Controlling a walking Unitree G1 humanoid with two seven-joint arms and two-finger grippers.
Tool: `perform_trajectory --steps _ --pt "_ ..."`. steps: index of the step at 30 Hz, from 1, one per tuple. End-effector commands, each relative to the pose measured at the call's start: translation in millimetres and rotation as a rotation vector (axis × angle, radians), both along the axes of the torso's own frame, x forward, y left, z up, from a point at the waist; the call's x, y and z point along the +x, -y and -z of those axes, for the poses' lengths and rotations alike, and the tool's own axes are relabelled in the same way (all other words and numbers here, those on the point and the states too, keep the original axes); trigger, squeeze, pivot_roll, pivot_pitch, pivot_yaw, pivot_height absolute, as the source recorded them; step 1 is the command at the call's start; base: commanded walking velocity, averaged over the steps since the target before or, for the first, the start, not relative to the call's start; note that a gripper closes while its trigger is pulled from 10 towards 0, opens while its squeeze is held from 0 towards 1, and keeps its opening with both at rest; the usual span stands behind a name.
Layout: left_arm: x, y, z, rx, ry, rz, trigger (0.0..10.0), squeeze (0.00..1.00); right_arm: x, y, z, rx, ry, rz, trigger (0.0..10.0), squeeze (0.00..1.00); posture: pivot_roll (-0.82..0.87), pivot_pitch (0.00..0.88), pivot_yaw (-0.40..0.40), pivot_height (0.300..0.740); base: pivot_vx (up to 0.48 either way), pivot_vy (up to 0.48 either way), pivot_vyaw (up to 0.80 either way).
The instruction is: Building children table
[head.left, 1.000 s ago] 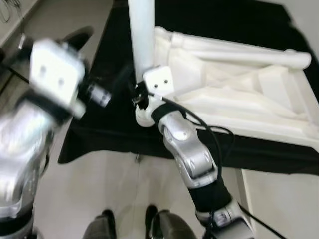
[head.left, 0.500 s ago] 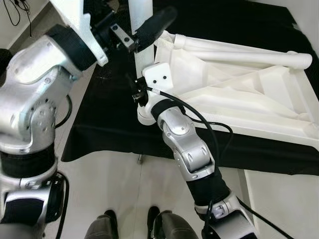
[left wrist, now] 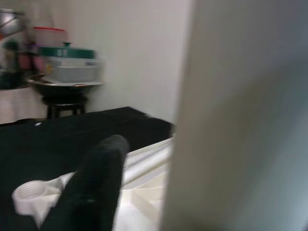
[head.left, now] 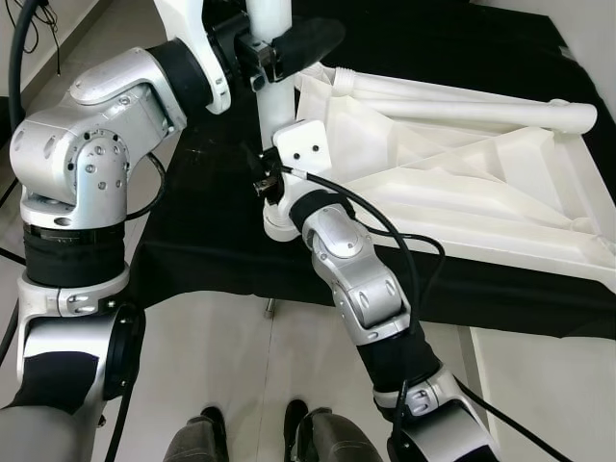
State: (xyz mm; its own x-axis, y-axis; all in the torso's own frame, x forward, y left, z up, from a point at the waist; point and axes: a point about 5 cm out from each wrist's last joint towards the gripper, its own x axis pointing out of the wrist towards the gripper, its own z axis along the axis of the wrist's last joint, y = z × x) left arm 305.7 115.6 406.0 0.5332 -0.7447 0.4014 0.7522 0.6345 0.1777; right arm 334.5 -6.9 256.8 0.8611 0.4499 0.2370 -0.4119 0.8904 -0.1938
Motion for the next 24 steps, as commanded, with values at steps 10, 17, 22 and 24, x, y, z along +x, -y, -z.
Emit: perform_trajectory --steps 10,17,22,24 --pt "-3.4 8.3 -3 0.028 -0.024 0.106 0.0 0.0 10.4 2.3 46 -0.026 -0.226 0.035 10.0 0.0 -0.15 0.289 -0.118 0.74 0.0 0.0 0.0" --pt "-0.8 15.5 -3 0.072 -0.061 0.159 0.0 0.0 26.9 0.4 25 0.043 -0.26 -0.17 10.0 1.0 -0.15 0.291 -0.114 0.74 0.0 0.0 0.0" --pt "-1.6 16.4 -2 0.086 -0.06 0.173 0.0 0.0 36.7 4.9 8 0.026 -0.247 -0.297 10.0 0.0 -0.14 0.291 -0.113 0.74 0.0 0.0 0.0" --pt "-3.9 17.2 -1 0.098 -0.057 0.193 0.0 0.0 40.9 7.9 -2 -0.003 -0.22 -0.334 10.0 0.0 -0.14 0.289 -0.113 0.74 0.0 0.0 0.0"
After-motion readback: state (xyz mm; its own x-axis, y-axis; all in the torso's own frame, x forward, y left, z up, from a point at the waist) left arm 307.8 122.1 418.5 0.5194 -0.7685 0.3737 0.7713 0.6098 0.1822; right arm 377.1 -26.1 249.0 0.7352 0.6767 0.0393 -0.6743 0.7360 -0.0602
